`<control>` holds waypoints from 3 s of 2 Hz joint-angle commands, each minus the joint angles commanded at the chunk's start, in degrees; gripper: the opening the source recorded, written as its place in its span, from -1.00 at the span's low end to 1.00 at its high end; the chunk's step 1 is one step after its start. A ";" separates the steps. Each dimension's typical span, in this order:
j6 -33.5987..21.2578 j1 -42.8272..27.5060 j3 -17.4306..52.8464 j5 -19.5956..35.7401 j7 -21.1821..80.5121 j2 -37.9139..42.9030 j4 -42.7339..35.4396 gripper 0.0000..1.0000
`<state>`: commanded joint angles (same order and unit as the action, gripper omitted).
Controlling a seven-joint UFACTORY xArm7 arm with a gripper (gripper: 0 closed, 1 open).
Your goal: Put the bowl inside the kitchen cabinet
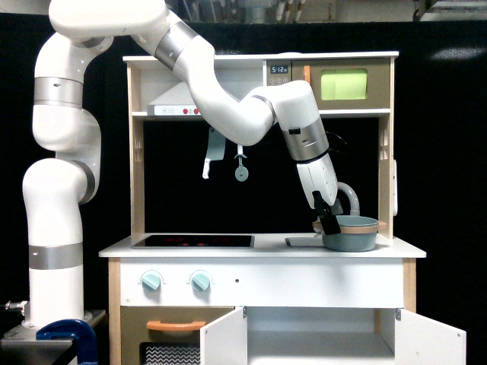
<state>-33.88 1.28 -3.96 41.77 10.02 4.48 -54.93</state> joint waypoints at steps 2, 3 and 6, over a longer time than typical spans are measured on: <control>-3.01 -1.14 -1.10 -6.63 3.71 7.43 -7.73 1.00; -3.45 -2.06 -0.28 -9.04 -3.52 9.52 -9.70 1.00; -12.70 -0.21 -1.46 -7.69 -4.24 14.00 -16.40 -1.00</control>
<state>-46.59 1.07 -5.42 34.08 5.77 18.48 -71.34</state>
